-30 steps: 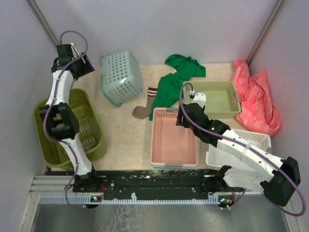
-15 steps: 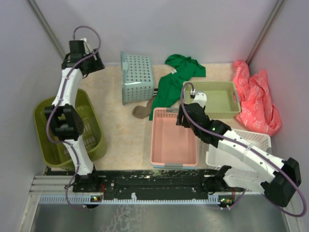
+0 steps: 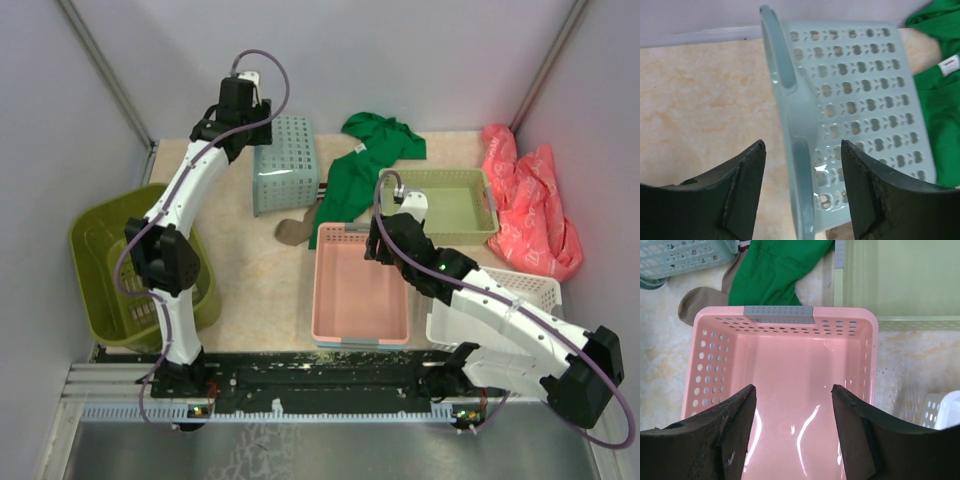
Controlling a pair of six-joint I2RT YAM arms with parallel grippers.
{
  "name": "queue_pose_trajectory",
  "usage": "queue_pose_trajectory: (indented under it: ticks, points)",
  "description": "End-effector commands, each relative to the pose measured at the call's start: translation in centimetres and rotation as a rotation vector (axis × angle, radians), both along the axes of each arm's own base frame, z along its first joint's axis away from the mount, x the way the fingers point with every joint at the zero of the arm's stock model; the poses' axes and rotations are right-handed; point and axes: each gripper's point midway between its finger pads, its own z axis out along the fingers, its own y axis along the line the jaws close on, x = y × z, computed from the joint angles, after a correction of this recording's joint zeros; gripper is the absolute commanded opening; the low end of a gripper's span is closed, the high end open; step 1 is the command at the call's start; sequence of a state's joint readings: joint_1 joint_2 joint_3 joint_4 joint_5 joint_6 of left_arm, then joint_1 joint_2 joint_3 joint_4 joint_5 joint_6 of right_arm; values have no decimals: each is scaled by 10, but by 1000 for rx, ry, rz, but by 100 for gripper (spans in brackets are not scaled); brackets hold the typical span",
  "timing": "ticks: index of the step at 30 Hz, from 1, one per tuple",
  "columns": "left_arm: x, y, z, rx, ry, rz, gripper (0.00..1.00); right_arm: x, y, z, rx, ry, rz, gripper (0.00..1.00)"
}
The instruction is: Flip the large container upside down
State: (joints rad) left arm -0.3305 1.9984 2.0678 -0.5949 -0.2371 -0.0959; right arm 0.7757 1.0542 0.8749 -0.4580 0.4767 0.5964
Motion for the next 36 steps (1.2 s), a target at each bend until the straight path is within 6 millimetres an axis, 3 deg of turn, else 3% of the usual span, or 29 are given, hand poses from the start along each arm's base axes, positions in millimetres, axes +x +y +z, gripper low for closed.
queue_pose_trajectory:
  ticks: [1, 11, 20, 27, 34, 36]
  points:
    - [2, 19, -14, 73, 28, 66, 65, 6, 1, 21, 51, -53, -19, 63]
    - [-11, 13, -44, 44, 96, 35, 59, 9, 7, 21, 52, -49, -7, 63]
    - [-18, 28, -55, 17, 125, 90, 23, 8, 7, 22, 52, -51, -1, 63]
    - [-20, 75, -54, -233, 143, 60, 0, 7, 5, 23, 51, -52, -1, 62]
    - [-30, 129, -78, -472, 187, 15, 1, 5, 2, 19, 53, -50, -8, 62]
    - [-29, 146, -86, -468, 198, 54, 11, 5, 2, 19, 54, -49, -8, 62]
